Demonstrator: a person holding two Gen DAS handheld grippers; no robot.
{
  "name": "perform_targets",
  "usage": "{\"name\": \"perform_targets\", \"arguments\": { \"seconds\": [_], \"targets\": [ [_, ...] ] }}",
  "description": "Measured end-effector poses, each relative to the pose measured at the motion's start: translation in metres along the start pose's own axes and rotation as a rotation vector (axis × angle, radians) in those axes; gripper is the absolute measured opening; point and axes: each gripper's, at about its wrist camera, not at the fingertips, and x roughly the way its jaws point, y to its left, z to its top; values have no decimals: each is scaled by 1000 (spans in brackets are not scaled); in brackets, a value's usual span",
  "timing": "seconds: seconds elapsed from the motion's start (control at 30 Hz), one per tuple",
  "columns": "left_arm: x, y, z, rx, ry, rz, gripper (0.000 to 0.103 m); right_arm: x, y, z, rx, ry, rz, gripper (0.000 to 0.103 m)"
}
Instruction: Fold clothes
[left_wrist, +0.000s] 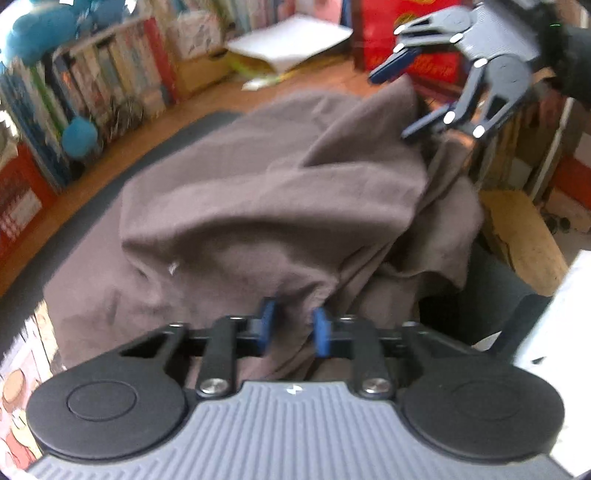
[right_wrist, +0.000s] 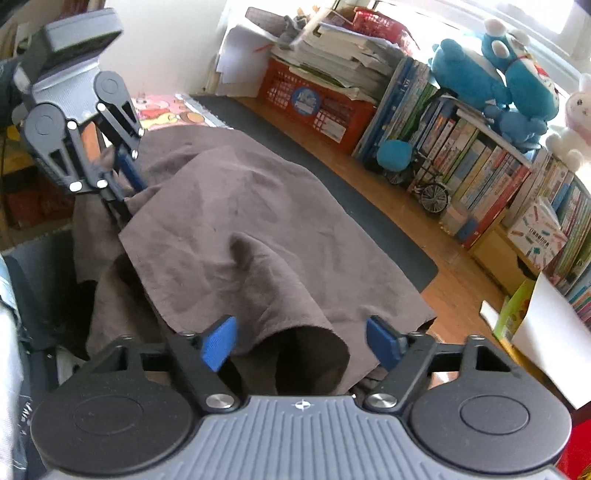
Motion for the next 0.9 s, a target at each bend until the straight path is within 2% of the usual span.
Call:
{"name": "perform_targets", "arguments": {
  "seconds": [0.1, 0.37, 0.4, 0.5, 0.67, 0.7, 0.73, 0.77, 0.9],
  "targets": [
    [3, 1, -1, -12, 14, -5, 0, 4, 2, -2, -14, 17, -7, 63],
    [-14, -11, -6, 37, 2, 28, 0, 2, -6, -6, 35, 6, -3, 63],
    [-15, -12, -8, 42, 6, 29, 0, 1, -7, -6, 42, 7, 5, 61],
    [-18, -14, -11, 50, 6, 31, 0, -3, -6, -6, 36, 13, 31, 47],
    [-28, -8, -10, 40, -21, 42, 0, 3, -7, -7, 17, 18, 27, 46],
    [-30, -6, -9, 33, -27, 45, 0, 7, -7, -6, 16, 29, 32, 35],
    [-31, -4, -8, 25, -31, 46, 0, 11, -7, -5, 16, 44, 39, 10],
    [-33, -2, -8, 21, -35, 46, 0, 12, -6, -3, 16, 63, 47, 5],
    [-45, 3, -9, 12, -57, 36, 0, -19, -9, 3, -5, 40, 57, 6]
  ]
}}
